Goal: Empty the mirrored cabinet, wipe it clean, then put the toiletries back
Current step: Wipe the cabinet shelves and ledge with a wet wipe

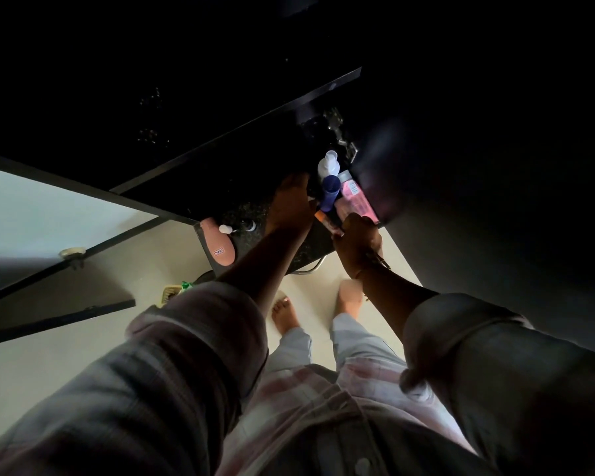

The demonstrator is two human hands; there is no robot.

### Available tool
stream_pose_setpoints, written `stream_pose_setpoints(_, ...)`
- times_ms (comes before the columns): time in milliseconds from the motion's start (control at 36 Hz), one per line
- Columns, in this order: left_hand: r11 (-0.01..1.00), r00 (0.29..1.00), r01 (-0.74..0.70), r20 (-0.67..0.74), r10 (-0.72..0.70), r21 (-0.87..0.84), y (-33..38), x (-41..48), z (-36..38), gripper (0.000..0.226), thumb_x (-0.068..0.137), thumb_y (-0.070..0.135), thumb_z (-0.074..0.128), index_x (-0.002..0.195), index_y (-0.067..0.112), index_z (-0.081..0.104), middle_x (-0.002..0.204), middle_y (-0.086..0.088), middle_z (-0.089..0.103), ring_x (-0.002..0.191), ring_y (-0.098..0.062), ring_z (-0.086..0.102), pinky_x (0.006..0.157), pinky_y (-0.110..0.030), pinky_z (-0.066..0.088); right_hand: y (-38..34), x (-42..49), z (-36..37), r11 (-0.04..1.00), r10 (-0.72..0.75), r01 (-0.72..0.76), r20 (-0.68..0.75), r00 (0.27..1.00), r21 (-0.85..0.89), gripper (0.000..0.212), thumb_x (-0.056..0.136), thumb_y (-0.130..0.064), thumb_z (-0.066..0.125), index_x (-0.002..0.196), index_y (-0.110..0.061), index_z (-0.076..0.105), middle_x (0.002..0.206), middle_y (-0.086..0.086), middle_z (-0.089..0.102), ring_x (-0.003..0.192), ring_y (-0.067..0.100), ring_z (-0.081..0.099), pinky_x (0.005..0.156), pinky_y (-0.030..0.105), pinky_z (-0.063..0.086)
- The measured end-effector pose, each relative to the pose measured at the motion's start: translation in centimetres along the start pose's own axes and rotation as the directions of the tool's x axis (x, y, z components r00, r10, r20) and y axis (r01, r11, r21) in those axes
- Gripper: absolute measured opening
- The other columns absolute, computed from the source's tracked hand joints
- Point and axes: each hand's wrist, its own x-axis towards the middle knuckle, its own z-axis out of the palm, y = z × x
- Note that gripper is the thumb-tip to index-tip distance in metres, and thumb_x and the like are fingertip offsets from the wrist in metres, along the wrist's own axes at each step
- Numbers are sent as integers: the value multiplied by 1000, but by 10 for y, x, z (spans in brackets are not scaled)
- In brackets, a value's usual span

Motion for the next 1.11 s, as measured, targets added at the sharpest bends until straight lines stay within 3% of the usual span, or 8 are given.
stream_pose_setpoints(306, 999, 997, -4, -81, 1, -43, -12, -38, -14, 34, 85, 11, 61, 119, 4, 60, 115, -15, 63, 109, -30, 58, 93, -36, 47, -8, -23, 3, 987, -140, 146, -78, 987, 68, 29, 87, -30, 64, 109, -11, 62, 105, 14, 64, 93, 35, 63, 70, 32, 45)
stream_pose_setpoints(417, 998, 992, -31, -127, 23, -62, -20, -76, -28, 23, 88, 9, 56, 108, 4, 65, 106, -16, 66, 101, -30, 60, 86, -36, 49, -24, -34, 14, 965, -240, 247, -84, 967, 85, 17, 86, -30, 63, 94, -15, 63, 91, 10, 67, 84, 33, 64, 64, 31, 47)
stream_pose_setpoints(528, 995, 975, 4, -222, -25, -98, -41, -110, -41, 21, 94, 13, 52, 107, 3, 65, 108, -17, 66, 105, -30, 59, 93, -39, 48, -52, -42, 29, 935, -355, 356, -69, 932, 2, 18, 90, -27, 55, 88, -14, 67, 85, 15, 67, 79, 36, 65, 63, 32, 45)
stream_pose_setpoints(583, 990, 964, 61, -248, -90, -124, -57, -119, -47, 18, 95, 13, 51, 102, 4, 64, 103, -15, 64, 99, -29, 60, 88, -39, 49, -69, -45, 34, 922, -386, 388, -66, 920, 12, 16, 90, -25, 53, 91, -17, 67, 89, 13, 67, 83, 35, 65, 64, 31, 44)
stream_pose_setpoints(694, 985, 941, 140, -296, -164, -100, -85, -124, -58, 14, 93, 14, 58, 104, 7, 62, 112, -12, 57, 97, -20, 57, 83, -24, 47, -98, -46, 42, 880, -471, 473, -68, 880, 28, 21, 90, -23, 58, 110, -16, 65, 112, 11, 63, 97, 34, 64, 75, 33, 50)
stream_pose_setpoints(806, 983, 950, 176, -255, -182, -45, -110, -114, -66, 41, 87, 16, 65, 126, 9, 53, 122, -11, 54, 109, -26, 55, 91, -37, 51, -118, -39, 51, 871, -491, 492, -12, 871, 22, 44, 90, -28, 61, 132, -21, 52, 134, 10, 50, 109, 33, 61, 87, 40, 54)
stream_pose_setpoints(889, 984, 958, 175, -226, -175, -21, -118, -105, -70, 49, 85, 12, 67, 132, 13, 52, 127, -11, 53, 115, -28, 53, 95, -36, 50, -128, -31, 57, 874, -486, 487, 65, 872, 2, 49, 89, -30, 62, 136, -26, 48, 137, 9, 45, 112, 34, 59, 90, 42, 52)
stream_pose_setpoints(1111, 990, 987, 138, -90, -134, 42, -128, -80, -70, 50, 84, 10, 70, 132, 17, 56, 128, -8, 59, 118, -26, 54, 95, -32, 46, -132, -29, 65, 873, -488, 487, 41, 872, 15, 35, 91, -15, 59, 125, -20, 62, 129, 8, 57, 112, 31, 60, 92, 35, 49)
